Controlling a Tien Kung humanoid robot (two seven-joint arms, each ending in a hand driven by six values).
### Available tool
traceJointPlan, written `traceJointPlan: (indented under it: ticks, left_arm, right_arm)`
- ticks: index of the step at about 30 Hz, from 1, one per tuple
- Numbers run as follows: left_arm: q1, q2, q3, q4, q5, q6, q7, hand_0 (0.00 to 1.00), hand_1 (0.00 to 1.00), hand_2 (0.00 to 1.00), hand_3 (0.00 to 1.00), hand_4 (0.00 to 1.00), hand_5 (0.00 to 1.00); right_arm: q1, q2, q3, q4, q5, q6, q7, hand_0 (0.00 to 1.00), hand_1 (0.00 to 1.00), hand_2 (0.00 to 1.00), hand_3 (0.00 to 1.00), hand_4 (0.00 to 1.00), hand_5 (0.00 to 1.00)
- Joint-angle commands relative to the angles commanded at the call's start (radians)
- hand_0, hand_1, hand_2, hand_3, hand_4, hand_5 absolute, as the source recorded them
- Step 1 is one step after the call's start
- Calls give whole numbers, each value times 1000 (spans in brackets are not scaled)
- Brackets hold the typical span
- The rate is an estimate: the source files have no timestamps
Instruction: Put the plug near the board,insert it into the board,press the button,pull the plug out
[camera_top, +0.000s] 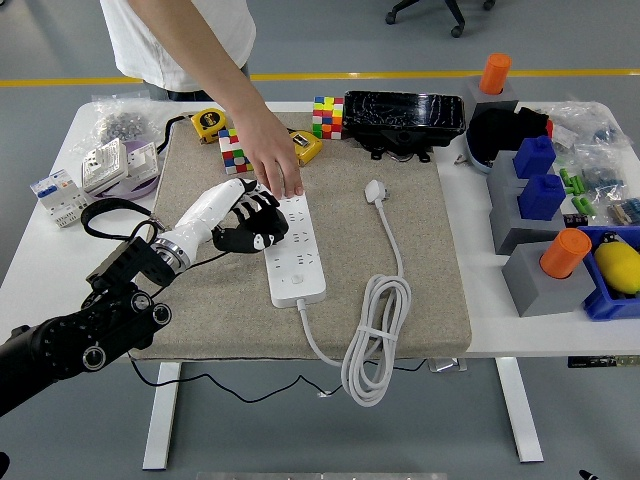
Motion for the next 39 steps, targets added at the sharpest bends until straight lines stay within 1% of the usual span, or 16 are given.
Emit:
traceJointPlan:
  ticks: [3,10,13,39]
  left_arm:
    - [-11,0,21,12,8,-2,-1,335,351,428,561,573,2]
    - [-14,1,32,27,18,-5,-6,335,350,428,561,573,2]
    - [-15,2,35,38,17,-12,-10,335,350,428,561,573,2]
    - [-10,28,43,52,32,-15,-20,343,354,426,561,568,2]
  right_arm:
    - [0,-1,0,0,0,0,0,679,687,695,597,933,529]
    - [0,-2,-2,0,1,0,0,679,687,696,597,934,530]
    - [0,-1,-2,1,1,0,0,679,687,696,597,934,530]
    - [-2,-1,-3,2,0,0,0,680,687,696,597,933,529]
